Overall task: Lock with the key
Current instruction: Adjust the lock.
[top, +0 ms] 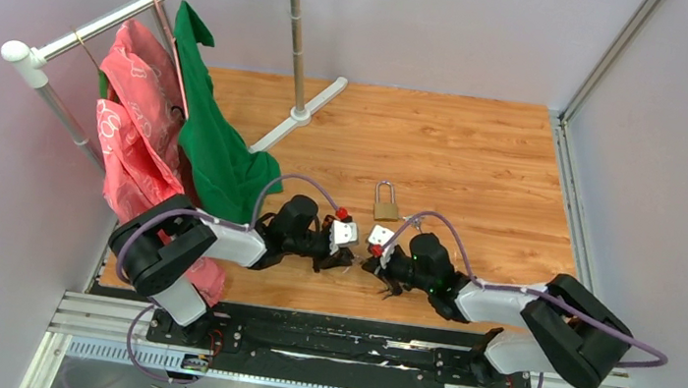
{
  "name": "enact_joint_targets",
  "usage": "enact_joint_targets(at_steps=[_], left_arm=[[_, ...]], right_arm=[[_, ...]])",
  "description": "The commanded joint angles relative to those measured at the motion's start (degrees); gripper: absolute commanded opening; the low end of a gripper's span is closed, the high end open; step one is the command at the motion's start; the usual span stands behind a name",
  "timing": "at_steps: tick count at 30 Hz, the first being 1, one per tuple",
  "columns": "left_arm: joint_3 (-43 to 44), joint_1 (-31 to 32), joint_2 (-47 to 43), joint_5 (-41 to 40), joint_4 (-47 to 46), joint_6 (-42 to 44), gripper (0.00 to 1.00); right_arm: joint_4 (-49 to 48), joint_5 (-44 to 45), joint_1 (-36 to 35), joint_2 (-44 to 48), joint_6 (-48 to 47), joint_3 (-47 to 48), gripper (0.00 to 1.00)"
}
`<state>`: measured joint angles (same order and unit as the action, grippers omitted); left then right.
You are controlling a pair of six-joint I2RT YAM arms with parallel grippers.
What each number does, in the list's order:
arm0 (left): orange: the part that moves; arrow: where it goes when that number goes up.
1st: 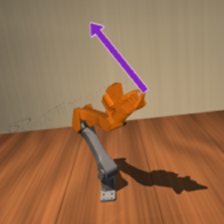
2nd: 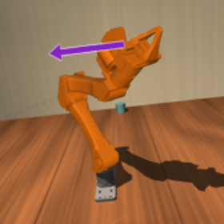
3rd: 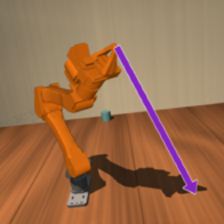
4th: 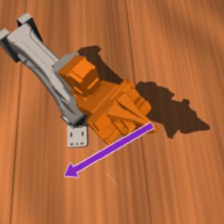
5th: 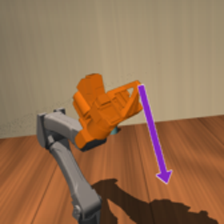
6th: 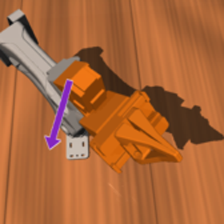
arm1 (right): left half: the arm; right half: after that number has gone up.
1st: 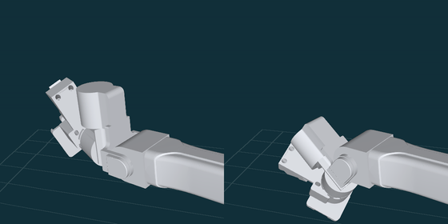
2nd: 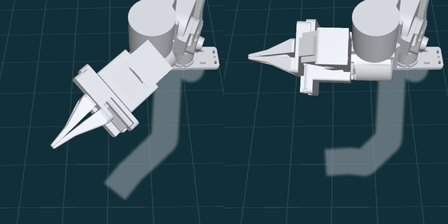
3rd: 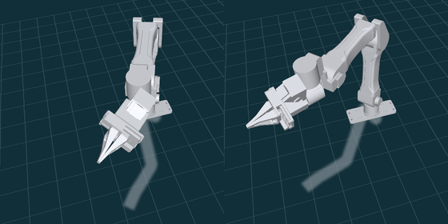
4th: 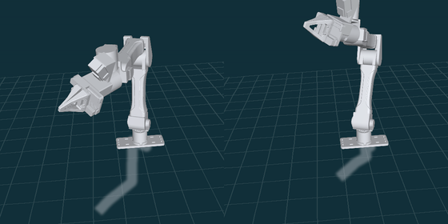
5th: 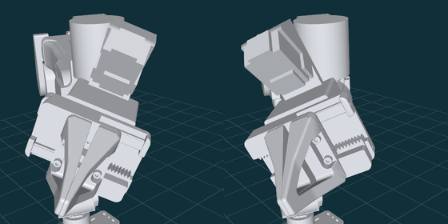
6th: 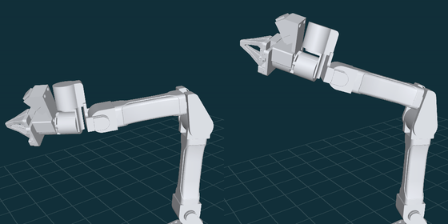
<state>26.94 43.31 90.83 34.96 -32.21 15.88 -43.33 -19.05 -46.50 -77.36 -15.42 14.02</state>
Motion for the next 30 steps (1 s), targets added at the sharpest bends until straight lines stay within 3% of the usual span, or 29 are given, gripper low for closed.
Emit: enact_joint_targets(at_steps=[1, 3, 5, 7, 9, 13, 20, 25, 30], left_arm=[[0.5, 0.7, -6.2, 0.1, 6.7, 1.7, 0.34], [1.5, 0.7, -11.2, 2.2, 14.8, 4.6, 0.45], [3.3, 0.7, -16.3, 4.2, 26.1, 8.8, 0.51], [5.6, 0.0, -21.2, 6.6, 39.4, 13.3, 0.51], [8.3, -1.5, -26.0, 10.4, 46.4, 14.2, 0.48], [13.6, -1.5, -33.1, 6.2, 57.1, 10.2, 0.49], [16.6, -1.5, -44.4, 2.3, 57.4, -9.9, 0.53], [12.4, -0.8, -51.9, 0.5, 49.4, -16.7, 0.59], [5.3, -0.6, -58.4, 0.8, 42.7, -23.6, 0.62]], right_arm=[[15.7, -2.2, -0.3, 5.7, 0.2, 7.4, 0.00], [21.6, -4.2, -0.3, 8.9, -0.2, 10.0, 0.00], [27.7, -5.8, -0.3, 13.0, -0.8, 12.5, 0.00], [35.2, -7.9, -0.2, 16.8, -2.2, 15.3, 0.00], [41.9, -10.3, -0.3, 20.1, -3.6, 19.5, 0.00], [55.1, -13.9, -0.7, 24.2, -6.7, 26.5, 0.00], [61.7, -8.5, -8.5, 27.4, -9.7, 32.9, 0.00], [69.9, -5.9, -13.6, 20.2, -10.7, 43.1, 0.00], [71.7, -4.8, -14.3, 14.8, -9.1, 49.7, 0.00]])
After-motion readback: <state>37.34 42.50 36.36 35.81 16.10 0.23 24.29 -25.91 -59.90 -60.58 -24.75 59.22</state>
